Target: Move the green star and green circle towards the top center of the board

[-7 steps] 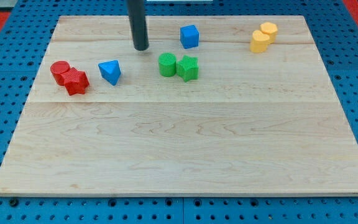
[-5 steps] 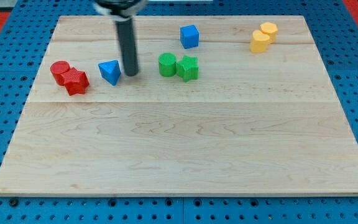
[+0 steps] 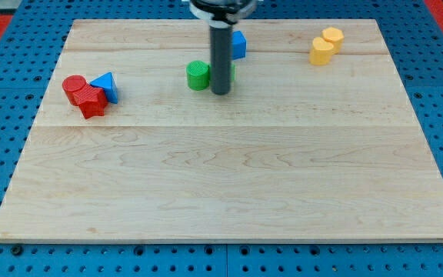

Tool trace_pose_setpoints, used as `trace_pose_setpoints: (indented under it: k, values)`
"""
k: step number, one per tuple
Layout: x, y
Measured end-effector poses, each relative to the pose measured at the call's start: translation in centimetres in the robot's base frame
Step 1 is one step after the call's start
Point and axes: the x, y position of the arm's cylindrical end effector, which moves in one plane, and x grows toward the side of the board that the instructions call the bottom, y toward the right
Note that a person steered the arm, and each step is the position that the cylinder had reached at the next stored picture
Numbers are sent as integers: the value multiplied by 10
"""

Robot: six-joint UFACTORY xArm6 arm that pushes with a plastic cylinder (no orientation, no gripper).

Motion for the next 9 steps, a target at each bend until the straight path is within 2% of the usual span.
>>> trace_pose_setpoints:
  k: [1,2,3,4,5,6,7,8,9]
  values:
    - [-7,12]
    - [-40,32]
    - [-46,39]
    - [29,55]
    - [22,-3]
    - [8,-23]
    - [-27,-23]
    - [-42,-11]
    - [-11,41]
